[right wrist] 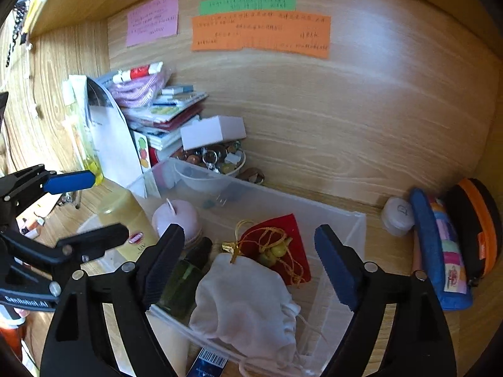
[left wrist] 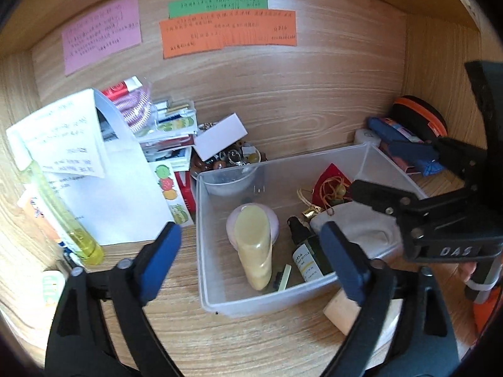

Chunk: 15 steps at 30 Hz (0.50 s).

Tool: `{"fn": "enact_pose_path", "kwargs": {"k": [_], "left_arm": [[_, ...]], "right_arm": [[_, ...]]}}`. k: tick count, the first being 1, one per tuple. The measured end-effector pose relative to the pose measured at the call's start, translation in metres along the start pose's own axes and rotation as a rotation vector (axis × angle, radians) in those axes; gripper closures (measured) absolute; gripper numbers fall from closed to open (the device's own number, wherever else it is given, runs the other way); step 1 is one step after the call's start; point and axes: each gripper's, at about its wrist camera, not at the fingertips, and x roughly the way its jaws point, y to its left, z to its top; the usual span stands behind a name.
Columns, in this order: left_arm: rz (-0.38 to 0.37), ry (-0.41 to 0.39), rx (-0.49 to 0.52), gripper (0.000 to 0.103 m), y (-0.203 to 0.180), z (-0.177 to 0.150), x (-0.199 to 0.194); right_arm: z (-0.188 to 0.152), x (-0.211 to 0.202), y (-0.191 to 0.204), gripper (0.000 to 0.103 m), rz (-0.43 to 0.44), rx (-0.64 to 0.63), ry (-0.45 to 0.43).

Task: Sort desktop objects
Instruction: 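Open left tool to drop the tube in the bin while right tool releases the shell, then move both open tools back toward the cream jar and blue card box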

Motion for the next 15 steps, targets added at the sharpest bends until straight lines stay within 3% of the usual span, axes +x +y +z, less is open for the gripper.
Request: {"fn": "enact_pose_path", "kwargs": {"k": [5, 15], "left_arm": [[-0.004, -0.008, -0.005, 0.008, -0.006, -0.004, -0.015], [-0.040, 0.037, -0.046, 0.003, -0.023, -0.024, -0.030]], "right_arm": [[-0.001, -0.027, 0.001, 0.002, -0.024, 0.007, -0.038], [-0.029, -0.063, -0.019, 0.000, -0.036, 0.079, -0.039]]}}
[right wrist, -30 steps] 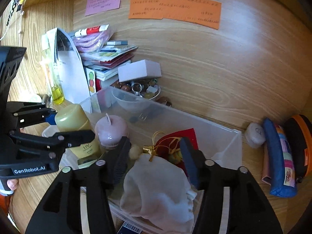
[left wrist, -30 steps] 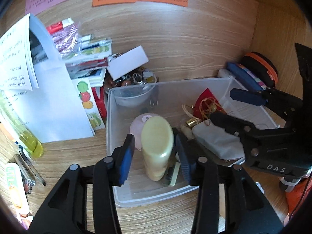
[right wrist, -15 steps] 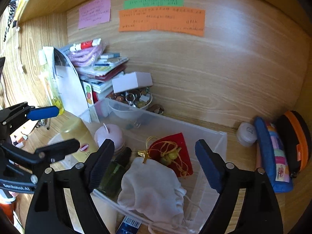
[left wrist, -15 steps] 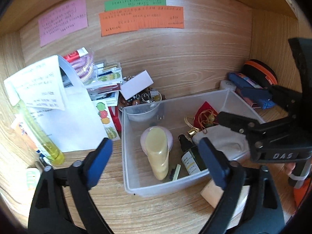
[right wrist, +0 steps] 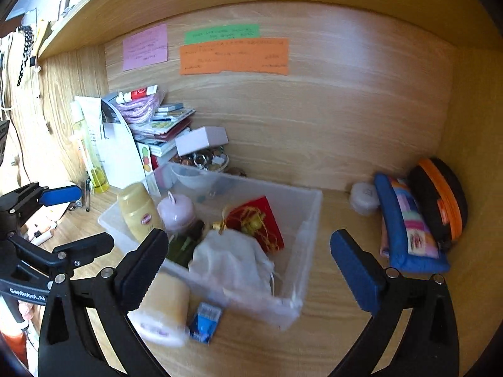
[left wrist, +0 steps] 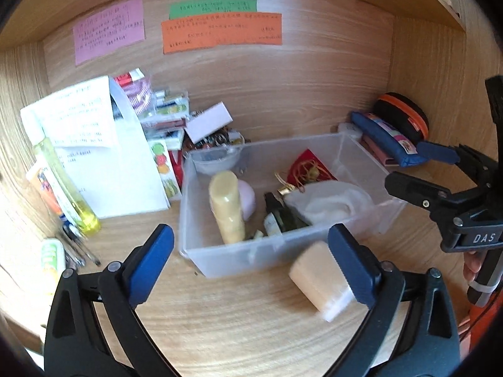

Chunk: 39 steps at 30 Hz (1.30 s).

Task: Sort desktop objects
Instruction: 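Move both open tools back toward the cream jar and blue card box, then grasp the cream plastic jar with left tool while right tool grasps the blue Max box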

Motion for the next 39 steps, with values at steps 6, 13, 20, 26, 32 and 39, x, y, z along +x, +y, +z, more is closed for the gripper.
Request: {"fn": "enact_pose_path", "kwargs": {"k": [6, 13, 20, 26, 32, 39], "left_arm": [[-0.051, 0.058, -0.011, 0.003, -0.019, -0.018, 0.008], [-0.151, 0.127, 0.057, 0.003, -0.053, -0.036, 0.030], [-0.257, 0.218, 0.018, 0.003, -0.045, -0.031, 0.062], [-0.284, 0.214, 0.032, 0.010, -0.052, -0.025, 0.073], [-0.294, 0.202, 0.067, 0.015, -0.058, -0.031, 0.067], [-0.272, 0.197, 0.023, 0.015, -0.038, -0.048, 0.047]], "right_arm": [[-0.027, -0.008, -0.013, 0.000, -0.003, 0.033, 0.037], [-0.051, -0.012, -0.027, 0.000, 0.003, 0.053, 0.076], [-0.062, -0.014, -0.043, 0.000, 0.043, 0.095, 0.099], [-0.069, -0.006, -0.044, 0.000, 0.076, 0.090, 0.124], [-0.077, 0.006, -0.044, 0.000, 0.106, 0.097, 0.168], [-0.084, 0.010, -0.035, 0.000, 0.105, 0.074, 0.201]]}}
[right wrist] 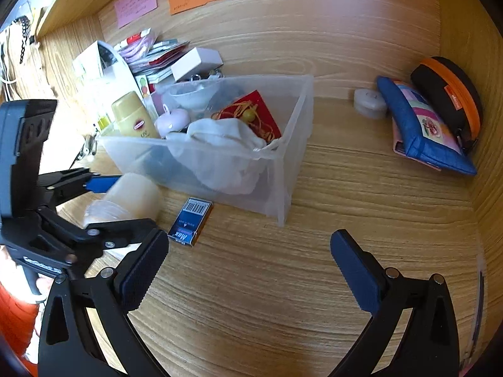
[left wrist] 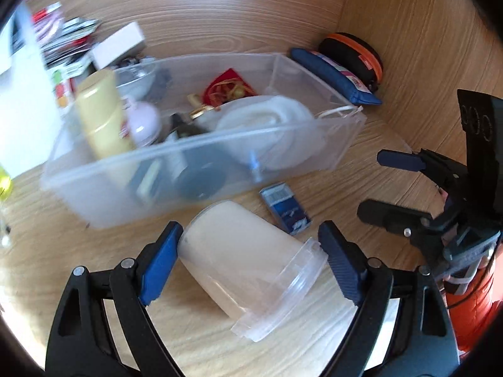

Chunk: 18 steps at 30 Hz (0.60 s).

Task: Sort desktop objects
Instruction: 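Grasp the cream plastic jar with left tool while right tool grasps the blue Max box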

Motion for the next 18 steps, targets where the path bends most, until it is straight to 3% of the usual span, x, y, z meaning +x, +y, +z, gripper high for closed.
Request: {"fn": "enact_pose_path", "kwargs": {"k": [5, 8, 10, 15, 18], "left_arm": [[0.058, -0.015, -0.038, 0.015, 0.019, -0.020, -0.019], [0.043, -0.021, -0.007, 0.014, 0.020, -0.028, -0.026], [0.038, -0.030, 0.022, 0.013, 0.018, -0.030, -0.029], [0.002, -0.029, 0.038, 0.013, 0.021, -0.029, -0.028], [-0.020, -0.029, 0.049, 0.013, 0.024, -0.032, -0.025]], "right_arm": [[0.001, 0.011, 0.015, 0.002, 0.027, -0.011, 0.026], [0.002, 0.023, 0.030, 0.003, 0.046, -0.035, 0.049], [0.003, 0.033, 0.042, 0.008, 0.050, -0.062, 0.073], [0.004, 0.051, 0.065, 0.042, 0.031, -0.144, 0.129], [0.006, 0.058, 0.073, 0.044, 0.004, -0.174, 0.138]]}}
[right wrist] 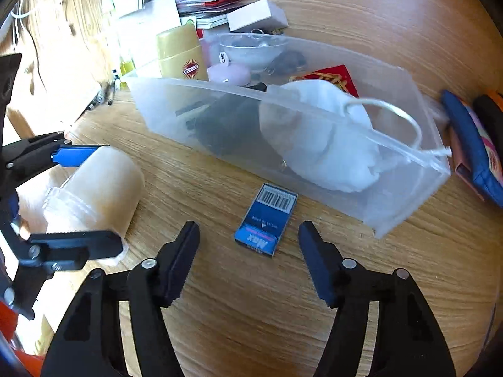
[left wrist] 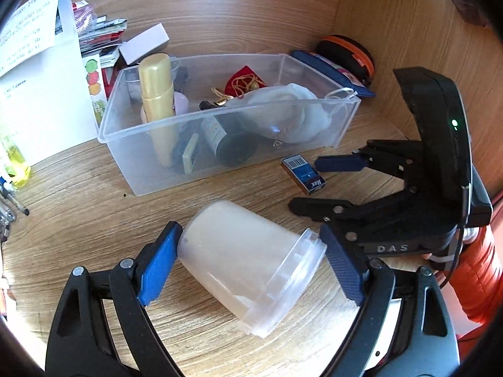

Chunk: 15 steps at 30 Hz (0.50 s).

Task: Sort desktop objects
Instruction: 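Grasp the cream plastic jar with left tool while right tool grasps the blue Max box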

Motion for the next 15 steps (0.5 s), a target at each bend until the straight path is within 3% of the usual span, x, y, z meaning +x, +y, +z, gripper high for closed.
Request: {"fn": "enact_pose_path", "kwargs": {"k": [4, 6, 8, 12, 15], "left_arm": [[-0.025, 0.013, -0.012, 0.014, 0.0043, 0.0004, 0.0032], [-0.023, 0.009, -0.014, 0.014, 0.0041, 0.0009, 0.0025], [0.002, 0.003, -0.004, 0.014, 0.0013, 0.0013, 0.0023], [0.097, -0.012, 0.009, 0.015, -0.0029, 0.0005, 0.0009], [0.108, -0.019, -0.019, 0.015, 0.0023, 0.0008, -0.0005]], "right_arm": [[0.0034, 0.0027, 0.0026, 0.057, -0.013, -0.014, -0.004], [0.0050, 0.0039, 0.0035, 0.071, -0.007, -0.021, -0.008], [0.0067, 0.0047, 0.0046, 0.078, -0.004, -0.024, -0.012], [0.0060, 0.0029, 0.0061, 0.078, -0.004, -0.022, -0.014], [0.0064, 0.0018, 0.0034, 0.078, 0.004, -0.002, -0.018]]}}
